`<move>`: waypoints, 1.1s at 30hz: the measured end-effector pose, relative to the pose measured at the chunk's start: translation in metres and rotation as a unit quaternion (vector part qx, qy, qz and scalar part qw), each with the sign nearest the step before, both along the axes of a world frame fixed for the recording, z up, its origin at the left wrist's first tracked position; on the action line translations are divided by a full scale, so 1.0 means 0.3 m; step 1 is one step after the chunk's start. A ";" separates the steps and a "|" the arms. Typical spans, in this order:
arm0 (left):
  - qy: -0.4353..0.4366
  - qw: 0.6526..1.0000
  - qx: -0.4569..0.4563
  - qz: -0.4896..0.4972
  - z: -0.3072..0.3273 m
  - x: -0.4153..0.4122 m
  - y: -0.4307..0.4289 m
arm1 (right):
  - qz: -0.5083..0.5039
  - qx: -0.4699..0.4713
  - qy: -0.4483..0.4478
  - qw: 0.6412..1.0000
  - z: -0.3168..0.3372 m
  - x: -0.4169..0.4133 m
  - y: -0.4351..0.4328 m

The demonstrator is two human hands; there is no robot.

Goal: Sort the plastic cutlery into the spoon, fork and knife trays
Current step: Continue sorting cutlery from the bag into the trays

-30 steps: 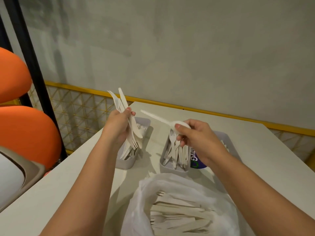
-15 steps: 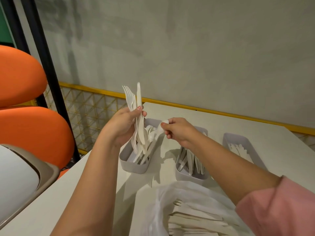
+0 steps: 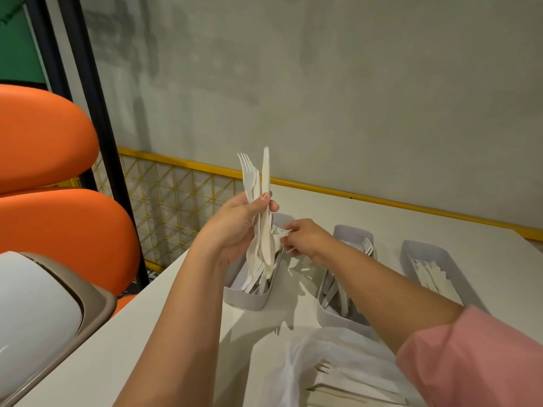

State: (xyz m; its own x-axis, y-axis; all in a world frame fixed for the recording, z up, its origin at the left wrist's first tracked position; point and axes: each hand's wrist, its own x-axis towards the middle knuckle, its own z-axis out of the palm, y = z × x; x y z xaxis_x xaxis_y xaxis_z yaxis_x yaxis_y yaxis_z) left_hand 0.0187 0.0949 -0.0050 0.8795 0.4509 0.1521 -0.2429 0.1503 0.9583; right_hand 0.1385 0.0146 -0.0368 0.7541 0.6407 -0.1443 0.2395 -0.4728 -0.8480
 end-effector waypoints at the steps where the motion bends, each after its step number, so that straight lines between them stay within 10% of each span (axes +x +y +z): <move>1: 0.005 1.000 0.006 0.001 -0.001 0.000 -0.001 | -0.002 0.007 -0.010 1.000 0.006 -0.002 -0.004; 9: 0.031 0.998 0.056 0.006 -0.001 0.013 -0.034 | -0.019 0.275 -0.032 0.961 0.180 -0.077 -0.066; 33: 0.097 0.995 0.024 -0.009 -0.001 0.032 -0.057 | -0.075 0.200 -0.046 0.976 0.227 -0.063 -0.181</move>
